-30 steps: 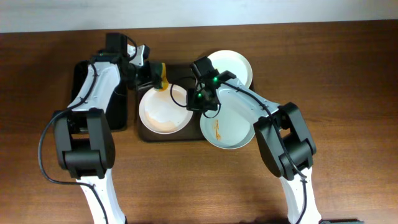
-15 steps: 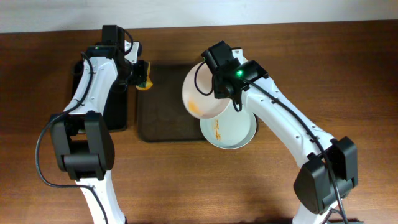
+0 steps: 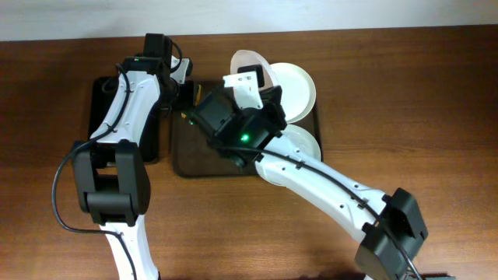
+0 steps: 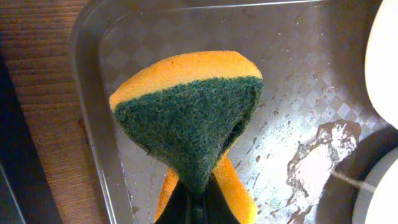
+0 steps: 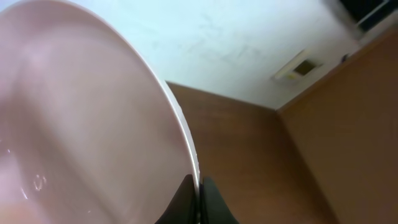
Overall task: Clean dirty plates on tray and stack at the side
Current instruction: 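Lift the scrubbed plate with the right gripper and place it right of tray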
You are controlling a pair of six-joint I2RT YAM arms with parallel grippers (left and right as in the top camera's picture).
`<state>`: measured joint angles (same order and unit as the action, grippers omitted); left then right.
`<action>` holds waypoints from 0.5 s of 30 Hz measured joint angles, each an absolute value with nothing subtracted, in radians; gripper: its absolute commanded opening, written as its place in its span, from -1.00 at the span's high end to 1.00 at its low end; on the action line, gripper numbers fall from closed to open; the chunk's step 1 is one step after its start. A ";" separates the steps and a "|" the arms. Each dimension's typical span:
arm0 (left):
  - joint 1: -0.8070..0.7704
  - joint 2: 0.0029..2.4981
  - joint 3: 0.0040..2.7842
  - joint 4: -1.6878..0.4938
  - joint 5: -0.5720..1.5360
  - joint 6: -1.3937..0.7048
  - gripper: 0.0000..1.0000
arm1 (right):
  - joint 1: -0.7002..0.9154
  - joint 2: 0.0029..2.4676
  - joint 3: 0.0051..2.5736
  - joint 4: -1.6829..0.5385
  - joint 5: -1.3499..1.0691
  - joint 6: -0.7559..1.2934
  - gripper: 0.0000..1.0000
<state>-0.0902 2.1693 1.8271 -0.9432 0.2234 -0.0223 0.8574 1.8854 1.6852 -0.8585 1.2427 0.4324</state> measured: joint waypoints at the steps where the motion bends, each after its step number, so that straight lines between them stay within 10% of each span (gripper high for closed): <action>1: -0.090 2.169 1.827 -0.943 0.223 -0.022 0.99 | 0.865 1.885 1.685 -0.859 1.266 0.433 0.92; 15: -0.091 2.169 1.827 -0.943 0.223 -0.022 0.98 | 0.810 1.882 1.685 -0.862 1.112 0.437 0.92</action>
